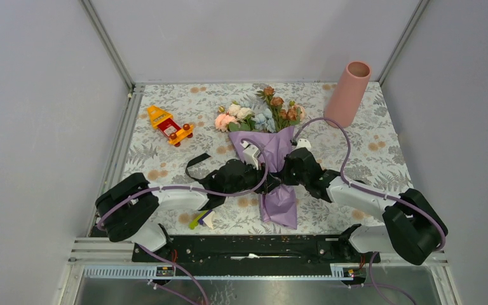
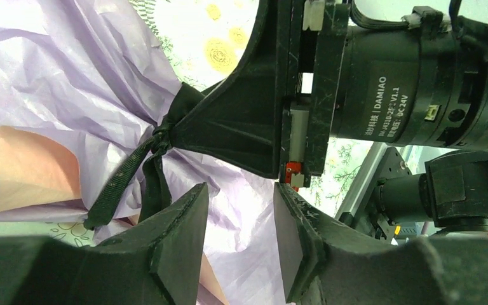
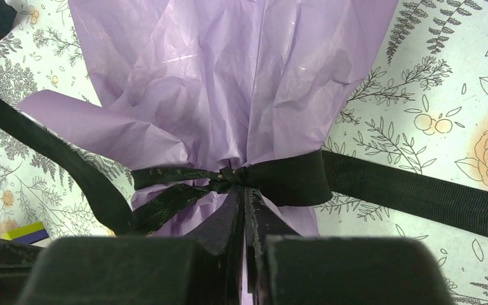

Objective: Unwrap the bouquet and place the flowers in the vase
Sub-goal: Untie the ribbon from the wrapping paper.

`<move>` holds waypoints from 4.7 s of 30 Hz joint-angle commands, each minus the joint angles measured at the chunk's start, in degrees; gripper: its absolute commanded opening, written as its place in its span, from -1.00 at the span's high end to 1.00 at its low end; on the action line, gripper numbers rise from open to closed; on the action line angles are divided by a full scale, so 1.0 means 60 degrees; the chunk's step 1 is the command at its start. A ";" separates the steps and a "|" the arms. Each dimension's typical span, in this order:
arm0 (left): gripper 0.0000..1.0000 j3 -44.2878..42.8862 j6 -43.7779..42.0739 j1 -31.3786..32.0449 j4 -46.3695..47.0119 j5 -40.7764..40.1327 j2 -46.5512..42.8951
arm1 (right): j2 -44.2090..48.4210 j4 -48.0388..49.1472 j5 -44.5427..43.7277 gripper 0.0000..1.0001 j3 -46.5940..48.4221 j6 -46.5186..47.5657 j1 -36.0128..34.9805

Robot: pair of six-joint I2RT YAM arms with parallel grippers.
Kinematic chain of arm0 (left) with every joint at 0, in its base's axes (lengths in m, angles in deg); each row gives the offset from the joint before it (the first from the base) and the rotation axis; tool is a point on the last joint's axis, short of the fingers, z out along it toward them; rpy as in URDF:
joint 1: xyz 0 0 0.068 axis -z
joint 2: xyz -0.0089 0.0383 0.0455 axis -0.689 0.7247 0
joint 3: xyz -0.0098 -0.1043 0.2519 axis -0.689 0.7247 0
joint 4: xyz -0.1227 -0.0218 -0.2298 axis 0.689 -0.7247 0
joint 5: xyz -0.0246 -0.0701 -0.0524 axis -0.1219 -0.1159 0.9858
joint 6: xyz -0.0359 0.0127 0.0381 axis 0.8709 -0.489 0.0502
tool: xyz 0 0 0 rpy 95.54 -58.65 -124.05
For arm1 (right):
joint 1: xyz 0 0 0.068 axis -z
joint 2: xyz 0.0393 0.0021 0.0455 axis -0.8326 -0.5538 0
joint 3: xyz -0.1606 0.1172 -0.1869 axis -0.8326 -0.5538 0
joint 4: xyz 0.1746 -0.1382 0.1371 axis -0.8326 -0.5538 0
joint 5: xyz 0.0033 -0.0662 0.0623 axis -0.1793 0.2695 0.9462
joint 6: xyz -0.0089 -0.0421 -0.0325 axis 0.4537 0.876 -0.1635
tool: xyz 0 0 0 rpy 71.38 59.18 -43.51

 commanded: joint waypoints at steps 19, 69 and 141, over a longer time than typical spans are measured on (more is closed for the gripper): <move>0.33 -0.0821 -0.1216 0.0099 -0.0819 -0.2760 -0.0196 | 0.1248 -0.0257 0.0777 1.00 0.0824 -0.0149 0.0047; 0.31 -0.0980 -0.5243 0.0703 0.1271 -0.3191 0.1147 | 0.1126 -0.0712 0.1554 1.00 0.1227 -0.0918 0.0308; 1.00 0.0952 -0.3979 0.0875 0.0921 -0.3594 0.0250 | 0.0217 0.0089 0.2854 0.27 0.1049 -0.0423 0.0262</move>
